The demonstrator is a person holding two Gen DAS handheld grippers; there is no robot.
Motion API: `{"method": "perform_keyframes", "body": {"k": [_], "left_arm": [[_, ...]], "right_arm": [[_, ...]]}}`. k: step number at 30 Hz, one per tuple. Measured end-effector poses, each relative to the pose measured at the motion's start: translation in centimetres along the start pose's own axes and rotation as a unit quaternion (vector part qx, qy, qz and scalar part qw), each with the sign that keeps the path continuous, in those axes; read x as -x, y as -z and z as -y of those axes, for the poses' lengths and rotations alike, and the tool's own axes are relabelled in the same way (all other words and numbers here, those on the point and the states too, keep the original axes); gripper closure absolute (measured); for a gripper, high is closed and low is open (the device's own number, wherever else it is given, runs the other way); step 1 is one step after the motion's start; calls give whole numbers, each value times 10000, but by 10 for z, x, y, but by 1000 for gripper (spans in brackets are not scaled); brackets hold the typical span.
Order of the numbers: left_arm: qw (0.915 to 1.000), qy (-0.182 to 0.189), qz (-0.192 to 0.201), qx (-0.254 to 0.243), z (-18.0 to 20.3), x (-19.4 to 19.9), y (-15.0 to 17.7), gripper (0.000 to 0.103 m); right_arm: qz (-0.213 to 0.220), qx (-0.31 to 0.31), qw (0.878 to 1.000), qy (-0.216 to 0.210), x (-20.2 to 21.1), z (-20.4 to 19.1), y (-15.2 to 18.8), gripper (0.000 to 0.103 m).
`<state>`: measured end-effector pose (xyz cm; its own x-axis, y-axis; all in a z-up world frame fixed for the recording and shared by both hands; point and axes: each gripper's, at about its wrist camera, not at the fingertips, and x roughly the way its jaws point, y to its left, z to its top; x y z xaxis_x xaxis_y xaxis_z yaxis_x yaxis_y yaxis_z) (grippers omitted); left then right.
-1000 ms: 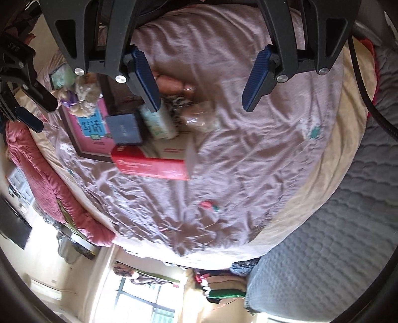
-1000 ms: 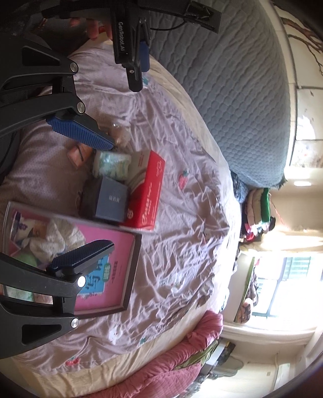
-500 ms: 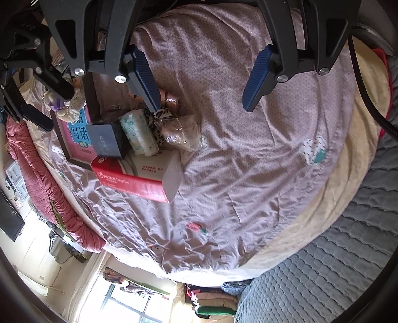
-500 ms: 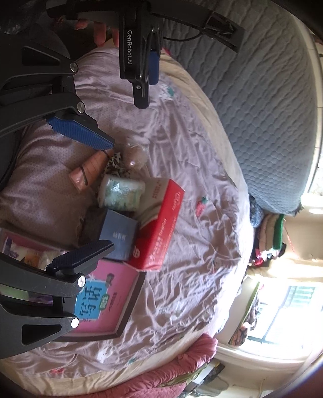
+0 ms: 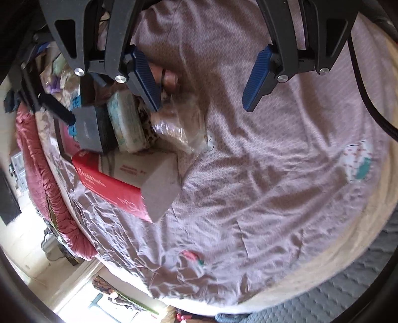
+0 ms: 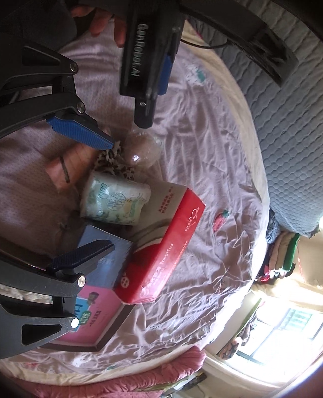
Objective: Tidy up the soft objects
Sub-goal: 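Close the left gripper on the clear plastic bag while the right grasps the white-green tissue pack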
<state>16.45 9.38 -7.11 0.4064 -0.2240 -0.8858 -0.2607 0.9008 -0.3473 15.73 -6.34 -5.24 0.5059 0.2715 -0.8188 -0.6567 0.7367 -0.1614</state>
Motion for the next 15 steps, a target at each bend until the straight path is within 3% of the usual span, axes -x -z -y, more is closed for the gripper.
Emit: {"method": "perform_keyframes", "body": {"k": [10, 15], "left_arm": [[9970, 477, -507, 324, -7, -41, -24, 35], [9952, 639, -588, 454, -9, -52, -27, 35]], "right_arm": [[-165, 242, 9995, 132, -35, -4, -11, 27], [-315, 562, 9972, 374, -51, -14, -11, 37]]}}
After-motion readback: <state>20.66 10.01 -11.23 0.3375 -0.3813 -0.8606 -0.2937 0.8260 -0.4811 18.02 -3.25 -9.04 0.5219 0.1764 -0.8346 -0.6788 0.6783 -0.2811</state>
